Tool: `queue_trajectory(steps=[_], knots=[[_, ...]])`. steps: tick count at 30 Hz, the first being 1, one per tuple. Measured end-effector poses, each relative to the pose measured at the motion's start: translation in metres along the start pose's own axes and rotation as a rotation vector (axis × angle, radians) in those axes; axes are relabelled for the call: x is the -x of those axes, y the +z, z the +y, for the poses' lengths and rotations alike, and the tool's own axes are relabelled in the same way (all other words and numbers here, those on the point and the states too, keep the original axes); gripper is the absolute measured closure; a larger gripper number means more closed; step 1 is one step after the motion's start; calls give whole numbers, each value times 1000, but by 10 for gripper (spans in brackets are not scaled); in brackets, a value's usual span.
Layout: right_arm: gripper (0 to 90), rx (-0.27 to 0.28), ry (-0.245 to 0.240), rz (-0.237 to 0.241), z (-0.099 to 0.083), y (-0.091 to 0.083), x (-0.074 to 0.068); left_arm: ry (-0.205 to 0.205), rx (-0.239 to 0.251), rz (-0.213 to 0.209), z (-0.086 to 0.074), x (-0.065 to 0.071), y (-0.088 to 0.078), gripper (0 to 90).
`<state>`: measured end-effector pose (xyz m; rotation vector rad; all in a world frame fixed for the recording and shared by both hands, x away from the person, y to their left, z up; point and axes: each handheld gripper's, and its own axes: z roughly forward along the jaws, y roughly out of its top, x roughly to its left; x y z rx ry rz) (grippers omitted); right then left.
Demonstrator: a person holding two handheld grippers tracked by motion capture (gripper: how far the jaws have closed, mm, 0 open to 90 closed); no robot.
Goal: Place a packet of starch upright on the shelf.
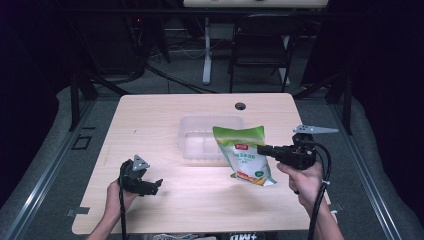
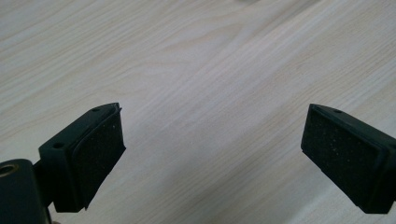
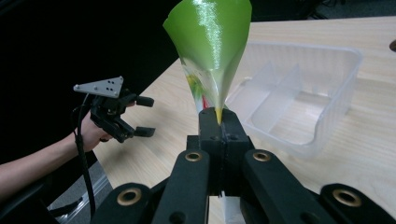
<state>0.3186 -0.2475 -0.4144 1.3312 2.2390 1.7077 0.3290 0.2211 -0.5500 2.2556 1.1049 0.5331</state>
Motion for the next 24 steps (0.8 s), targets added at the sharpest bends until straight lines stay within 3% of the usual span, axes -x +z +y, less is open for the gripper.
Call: queue_trajectory(steps=[10, 24], knots=[[900, 41, -10, -1, 20, 6, -6, -2, -3, -7, 0, -1, -1, 56], [900, 70, -6, -43, 36, 18, -5, -7, 0, -9, 0, 0, 0, 56]])
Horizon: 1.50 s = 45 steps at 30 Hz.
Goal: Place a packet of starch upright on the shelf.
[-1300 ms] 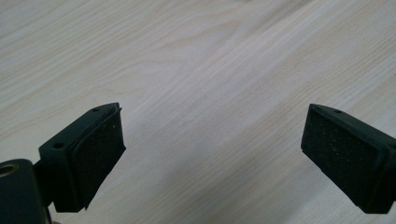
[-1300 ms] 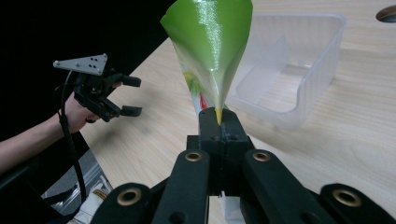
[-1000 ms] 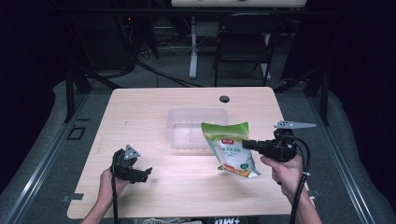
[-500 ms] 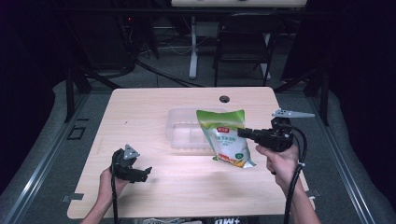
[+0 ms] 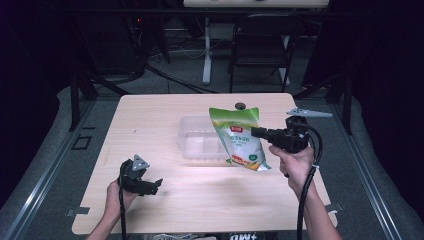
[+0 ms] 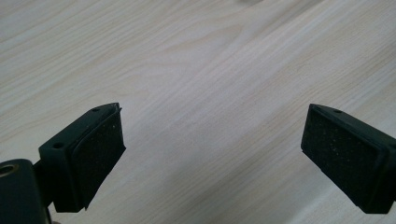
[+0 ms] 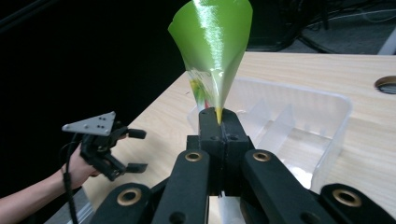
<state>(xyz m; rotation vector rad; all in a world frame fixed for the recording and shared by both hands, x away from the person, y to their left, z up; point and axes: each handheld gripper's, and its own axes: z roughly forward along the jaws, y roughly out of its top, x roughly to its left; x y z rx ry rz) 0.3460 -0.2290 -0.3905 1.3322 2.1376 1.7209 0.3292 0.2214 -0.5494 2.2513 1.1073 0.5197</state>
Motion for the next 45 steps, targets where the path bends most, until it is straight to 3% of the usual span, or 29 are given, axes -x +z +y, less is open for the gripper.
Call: queue_trajectory(steps=[28, 45], knots=[[900, 38, 0, -103, 25, 26, 2, 0, 2, -3, 0, 0, 0, 56], [900, 42, 30, -145, 33, 44, 11, 3, -1, -5, 0, 0, 1, 56]])
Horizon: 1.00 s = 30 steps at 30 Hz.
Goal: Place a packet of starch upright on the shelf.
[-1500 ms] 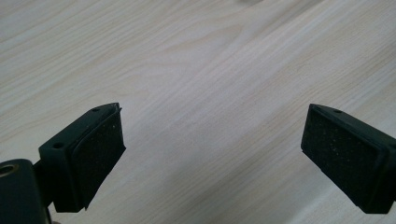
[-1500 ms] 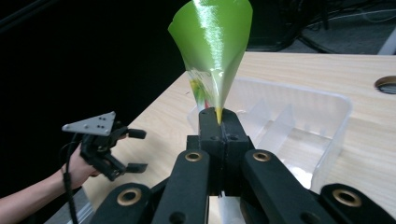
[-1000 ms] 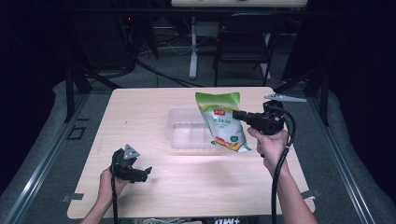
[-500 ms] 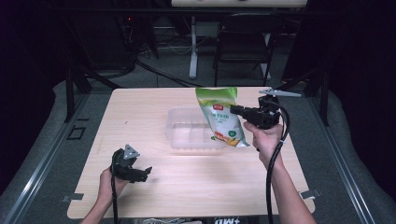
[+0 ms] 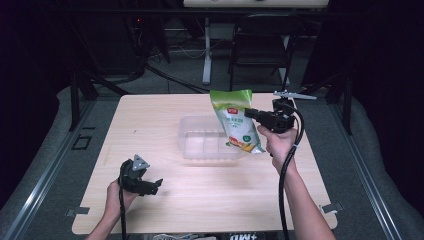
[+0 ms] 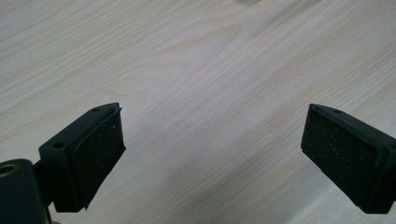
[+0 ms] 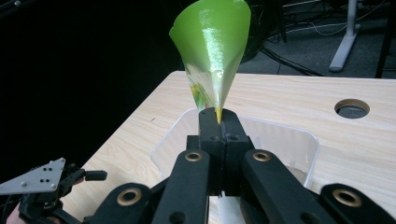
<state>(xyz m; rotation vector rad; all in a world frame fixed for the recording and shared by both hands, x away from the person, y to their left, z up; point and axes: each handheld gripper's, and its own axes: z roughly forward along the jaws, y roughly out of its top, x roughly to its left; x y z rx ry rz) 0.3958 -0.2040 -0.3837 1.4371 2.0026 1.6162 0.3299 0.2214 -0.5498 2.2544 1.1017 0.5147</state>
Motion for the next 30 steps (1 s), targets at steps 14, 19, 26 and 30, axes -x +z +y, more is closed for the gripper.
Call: queue_trajectory(steps=[14, 19, 26, 30], knots=[[900, -4, 3, -25, 5, 16, -1, 0, -2, -1, 0, 0, 0, 56], [900, -16, 5, -30, 6, 23, 0, 0, -2, -1, 0, 0, 0, 56], [900, -14, 18, -36, 7, 31, 2, 2, -2, -3, 0, 0, 0, 57], [900, -16, 29, -47, 7, 34, 4, 1, -2, -4, 0, 0, 0, 57]])
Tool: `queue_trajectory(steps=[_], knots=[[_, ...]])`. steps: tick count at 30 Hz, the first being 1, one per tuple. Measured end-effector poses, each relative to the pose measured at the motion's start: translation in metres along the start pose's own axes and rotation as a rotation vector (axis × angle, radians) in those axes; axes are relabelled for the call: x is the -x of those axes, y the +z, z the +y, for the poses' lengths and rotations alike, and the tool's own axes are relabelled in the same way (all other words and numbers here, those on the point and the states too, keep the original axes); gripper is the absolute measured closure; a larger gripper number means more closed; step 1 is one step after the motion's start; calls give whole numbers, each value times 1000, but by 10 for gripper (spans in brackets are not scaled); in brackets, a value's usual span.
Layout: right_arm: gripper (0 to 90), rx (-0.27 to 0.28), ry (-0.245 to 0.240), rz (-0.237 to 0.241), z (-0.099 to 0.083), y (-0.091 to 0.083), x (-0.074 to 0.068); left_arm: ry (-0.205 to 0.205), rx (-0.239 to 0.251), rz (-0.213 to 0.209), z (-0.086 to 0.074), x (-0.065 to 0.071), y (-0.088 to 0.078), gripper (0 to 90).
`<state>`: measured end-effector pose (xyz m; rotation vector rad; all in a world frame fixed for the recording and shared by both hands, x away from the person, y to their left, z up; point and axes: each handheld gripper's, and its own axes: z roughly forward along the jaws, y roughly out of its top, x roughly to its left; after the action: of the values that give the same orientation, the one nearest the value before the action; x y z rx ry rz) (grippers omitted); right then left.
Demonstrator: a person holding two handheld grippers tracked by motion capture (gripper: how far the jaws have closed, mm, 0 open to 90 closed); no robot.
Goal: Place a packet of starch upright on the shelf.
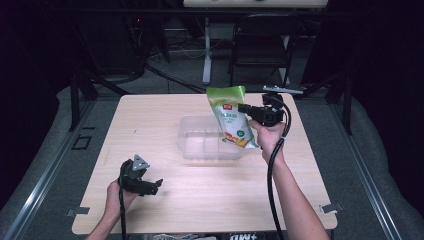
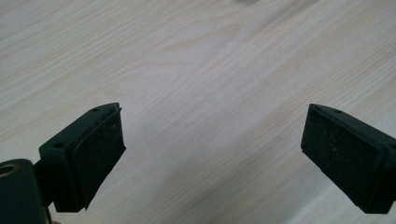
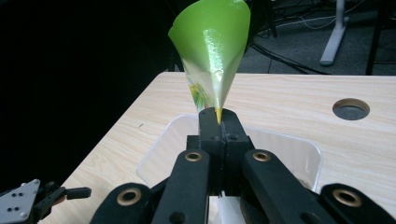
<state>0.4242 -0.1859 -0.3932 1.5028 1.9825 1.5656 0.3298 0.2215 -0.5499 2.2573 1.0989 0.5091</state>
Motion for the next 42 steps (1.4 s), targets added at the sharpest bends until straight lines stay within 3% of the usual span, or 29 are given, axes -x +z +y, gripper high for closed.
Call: queue_trajectory(steps=[28, 33, 38, 42], knots=[[900, 23, 82, -81, -10, 39, 10, 1, 3, -4, 0, 0, 0, 57], [887, -28, 64, -111, -21, 48, 16, 6, 5, -1, 0, 0, -1, 57], [871, -35, 85, -95, -26, 46, 25, 7, 1, -4, 0, 0, -1, 57], [815, -68, 61, -93, -23, 45, 27, 9, 0, -4, 0, 0, -1, 57]])
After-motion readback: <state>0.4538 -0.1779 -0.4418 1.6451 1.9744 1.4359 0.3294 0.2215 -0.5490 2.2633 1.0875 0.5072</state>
